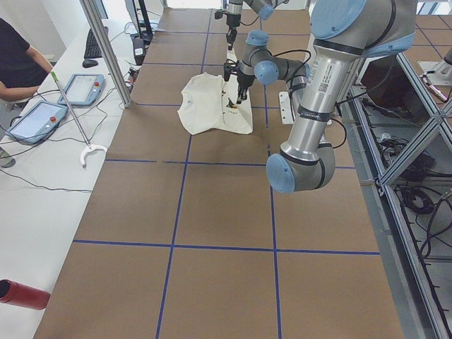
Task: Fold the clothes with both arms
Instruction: 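Lift the hem with both grippers and fold it toward the collar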
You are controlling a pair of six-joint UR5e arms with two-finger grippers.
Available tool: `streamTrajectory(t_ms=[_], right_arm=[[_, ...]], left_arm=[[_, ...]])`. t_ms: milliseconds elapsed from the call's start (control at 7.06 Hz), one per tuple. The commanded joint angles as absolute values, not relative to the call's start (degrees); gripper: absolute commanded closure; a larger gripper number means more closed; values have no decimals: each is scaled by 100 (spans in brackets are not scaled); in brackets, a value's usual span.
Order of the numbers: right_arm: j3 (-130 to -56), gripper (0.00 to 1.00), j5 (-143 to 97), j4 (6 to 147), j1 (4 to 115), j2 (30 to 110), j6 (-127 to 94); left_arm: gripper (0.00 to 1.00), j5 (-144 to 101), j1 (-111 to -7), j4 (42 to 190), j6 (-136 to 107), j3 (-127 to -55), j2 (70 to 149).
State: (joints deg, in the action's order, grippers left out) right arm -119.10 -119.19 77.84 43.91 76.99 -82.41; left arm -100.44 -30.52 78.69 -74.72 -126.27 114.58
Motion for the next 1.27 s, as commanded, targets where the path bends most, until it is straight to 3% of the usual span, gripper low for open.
streamTrajectory(t_ms=[0,283,850,1133], right_arm=[[-11113,100,-11918,7796,4789,7165,-8007],[-10471,100,-11918,7787,4913,6796,-7937],[-9344,100,-11909,7778,5036,6083,-7919],[-8941,100,-11909,7752,5054,5794,-7910]], left_arm=[[100,-10046,-3409,8643,-7453,-11528,11812],[100,-10028,-3725,9654,-7392,-10377,11830],[100,-10028,-3999,10160,-7022,-9888,11883],[100,-10020,-3999,10718,-7075,-8893,12442]])
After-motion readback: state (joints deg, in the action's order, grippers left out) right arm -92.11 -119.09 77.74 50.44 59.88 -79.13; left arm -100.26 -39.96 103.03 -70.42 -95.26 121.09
